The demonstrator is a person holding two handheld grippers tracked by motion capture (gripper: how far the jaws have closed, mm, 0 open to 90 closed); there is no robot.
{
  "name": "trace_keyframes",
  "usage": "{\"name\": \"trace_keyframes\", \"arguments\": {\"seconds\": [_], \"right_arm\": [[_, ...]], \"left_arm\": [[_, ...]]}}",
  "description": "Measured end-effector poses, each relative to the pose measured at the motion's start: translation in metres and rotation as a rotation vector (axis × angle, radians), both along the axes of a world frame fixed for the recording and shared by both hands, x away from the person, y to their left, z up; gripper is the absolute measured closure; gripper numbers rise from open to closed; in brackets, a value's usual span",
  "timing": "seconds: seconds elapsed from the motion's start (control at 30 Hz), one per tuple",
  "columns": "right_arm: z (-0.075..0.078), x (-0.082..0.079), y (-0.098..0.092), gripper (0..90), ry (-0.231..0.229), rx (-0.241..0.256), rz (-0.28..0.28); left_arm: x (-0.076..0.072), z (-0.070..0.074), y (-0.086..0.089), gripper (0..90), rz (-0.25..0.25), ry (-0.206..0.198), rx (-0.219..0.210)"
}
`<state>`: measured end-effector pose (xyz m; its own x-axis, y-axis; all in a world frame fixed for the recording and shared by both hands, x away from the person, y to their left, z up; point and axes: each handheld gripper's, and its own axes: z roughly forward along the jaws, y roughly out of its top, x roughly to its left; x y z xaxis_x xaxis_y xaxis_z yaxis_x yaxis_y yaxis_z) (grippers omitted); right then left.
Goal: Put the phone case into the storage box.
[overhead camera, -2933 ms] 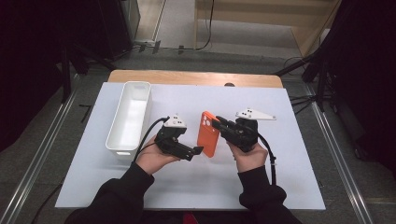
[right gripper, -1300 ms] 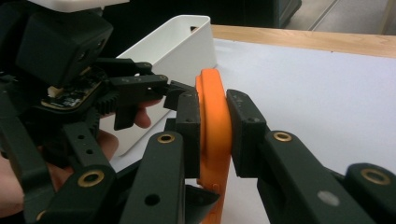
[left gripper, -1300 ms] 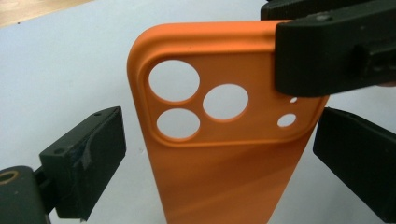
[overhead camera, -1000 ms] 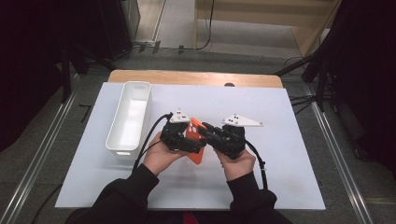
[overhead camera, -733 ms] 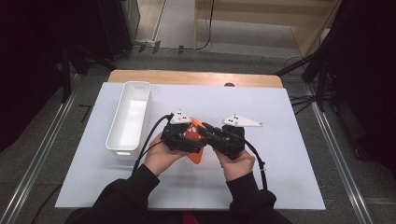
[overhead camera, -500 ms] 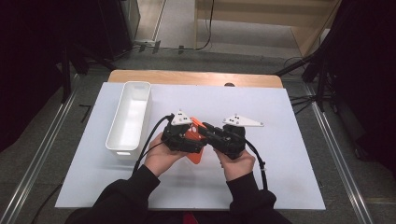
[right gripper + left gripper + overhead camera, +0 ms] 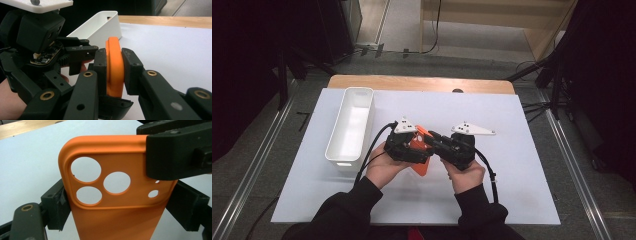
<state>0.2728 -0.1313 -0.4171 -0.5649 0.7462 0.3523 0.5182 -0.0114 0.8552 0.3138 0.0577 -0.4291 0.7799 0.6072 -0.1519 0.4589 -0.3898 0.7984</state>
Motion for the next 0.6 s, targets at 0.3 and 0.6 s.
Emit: {"name": "trace_keyframes", "arguments": {"seconds": [0.3,0.6], "right_arm": [[0.003,0.001,-0.006,68.2,0.005,0.037,-0.003],[0.008,0.0,-0.016,59.1,-0.02,0.066,-0.012]], "left_arm": [[0.002,0.0,0.002,15.7,0.004,0.0,0.009],[0.002,0.001,0.004,15.7,0.007,0.008,0.004]]}}
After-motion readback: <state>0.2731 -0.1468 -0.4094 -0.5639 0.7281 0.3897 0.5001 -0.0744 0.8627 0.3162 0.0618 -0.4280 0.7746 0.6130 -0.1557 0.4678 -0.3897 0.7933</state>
